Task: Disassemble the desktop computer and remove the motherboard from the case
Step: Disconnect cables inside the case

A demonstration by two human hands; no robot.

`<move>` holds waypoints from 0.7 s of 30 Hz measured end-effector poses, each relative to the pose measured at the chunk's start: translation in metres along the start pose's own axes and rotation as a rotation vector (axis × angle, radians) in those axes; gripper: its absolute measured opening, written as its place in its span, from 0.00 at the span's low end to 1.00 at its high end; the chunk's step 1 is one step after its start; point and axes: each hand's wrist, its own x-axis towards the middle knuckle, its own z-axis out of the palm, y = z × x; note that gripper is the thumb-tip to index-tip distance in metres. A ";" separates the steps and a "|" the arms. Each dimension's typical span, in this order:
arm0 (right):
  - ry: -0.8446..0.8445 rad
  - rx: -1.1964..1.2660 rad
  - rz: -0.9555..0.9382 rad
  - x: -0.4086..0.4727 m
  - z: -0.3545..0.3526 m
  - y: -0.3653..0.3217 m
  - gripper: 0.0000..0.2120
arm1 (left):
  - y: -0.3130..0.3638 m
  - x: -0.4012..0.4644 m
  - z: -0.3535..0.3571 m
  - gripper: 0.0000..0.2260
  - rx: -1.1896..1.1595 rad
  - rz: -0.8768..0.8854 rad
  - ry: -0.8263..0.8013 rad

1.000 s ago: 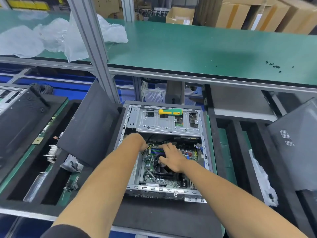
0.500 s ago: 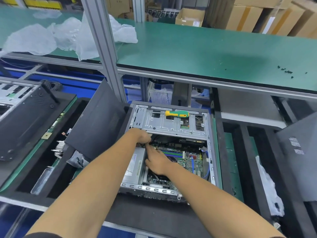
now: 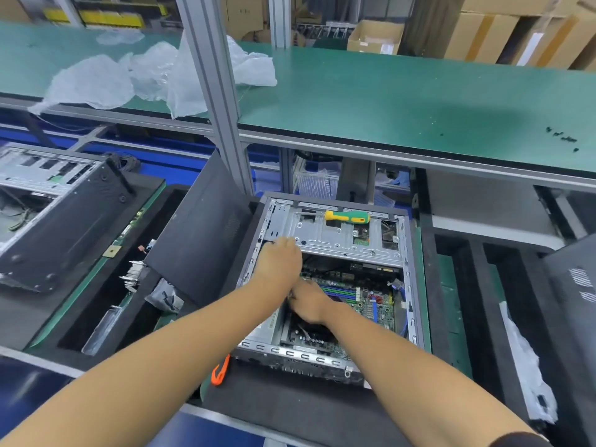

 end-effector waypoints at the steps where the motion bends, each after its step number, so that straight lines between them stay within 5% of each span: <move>1: -0.001 -0.035 -0.007 0.001 0.000 0.001 0.14 | 0.003 0.002 0.004 0.15 0.005 0.072 0.030; 5: -0.043 -0.203 -0.067 -0.001 0.002 0.004 0.17 | 0.010 0.014 0.017 0.18 -0.364 0.207 -0.236; 9: 0.024 -0.224 -0.144 -0.011 -0.006 0.015 0.09 | 0.004 0.038 0.023 0.17 -0.505 0.090 -0.313; 15: 0.303 -0.191 0.039 -0.027 -0.006 0.049 0.21 | 0.017 0.064 0.030 0.15 -0.288 0.061 -0.457; 21: 0.306 -0.221 0.199 -0.027 0.006 0.056 0.19 | 0.028 0.077 0.037 0.18 -0.179 0.116 -0.525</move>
